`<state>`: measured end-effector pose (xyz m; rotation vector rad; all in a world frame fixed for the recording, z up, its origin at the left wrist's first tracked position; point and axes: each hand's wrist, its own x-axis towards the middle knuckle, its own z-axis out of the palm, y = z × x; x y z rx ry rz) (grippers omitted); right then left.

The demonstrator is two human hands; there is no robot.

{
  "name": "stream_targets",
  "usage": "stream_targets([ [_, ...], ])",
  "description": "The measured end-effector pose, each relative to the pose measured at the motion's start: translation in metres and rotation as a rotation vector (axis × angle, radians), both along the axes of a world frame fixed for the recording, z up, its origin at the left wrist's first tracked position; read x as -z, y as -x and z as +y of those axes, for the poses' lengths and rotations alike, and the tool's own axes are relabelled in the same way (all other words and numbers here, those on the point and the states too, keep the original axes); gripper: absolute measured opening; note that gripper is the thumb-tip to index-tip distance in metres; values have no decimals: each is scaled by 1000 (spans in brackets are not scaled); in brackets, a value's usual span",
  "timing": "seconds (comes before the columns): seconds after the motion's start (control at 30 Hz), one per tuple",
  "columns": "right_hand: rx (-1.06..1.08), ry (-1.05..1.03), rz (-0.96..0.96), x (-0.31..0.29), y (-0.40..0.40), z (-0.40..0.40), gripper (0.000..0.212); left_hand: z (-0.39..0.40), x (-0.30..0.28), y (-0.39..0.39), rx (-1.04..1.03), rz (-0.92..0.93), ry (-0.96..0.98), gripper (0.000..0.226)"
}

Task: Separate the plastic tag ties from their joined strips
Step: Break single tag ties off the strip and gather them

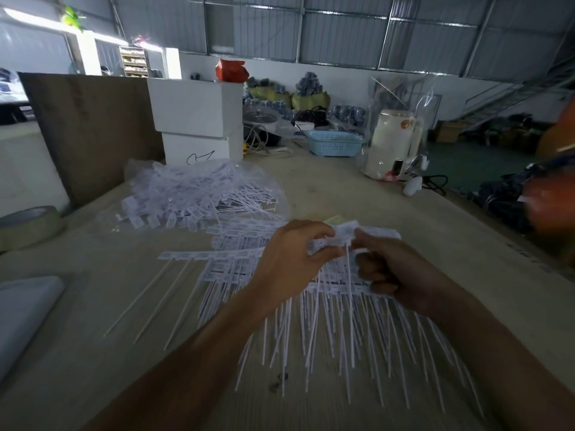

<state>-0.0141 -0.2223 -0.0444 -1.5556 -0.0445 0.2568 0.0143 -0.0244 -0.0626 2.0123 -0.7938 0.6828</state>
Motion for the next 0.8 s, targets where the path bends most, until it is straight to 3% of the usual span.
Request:
stream_targets([
  [0.1, -21, -2, -10, 5, 2, 10, 42, -1, 0, 2, 5, 15, 12, 30],
  [0.3, -24, 0, -108, 7, 2, 8, 39, 0, -2, 3, 68, 53, -25, 30],
  [0.5, 120, -69, -101, 3, -1, 0, 35, 13, -6, -2, 100, 89, -131, 30],
  [0.8, 71, 68, -190, 7, 3, 6, 38, 7, -5, 4, -98, -158, -202, 19],
])
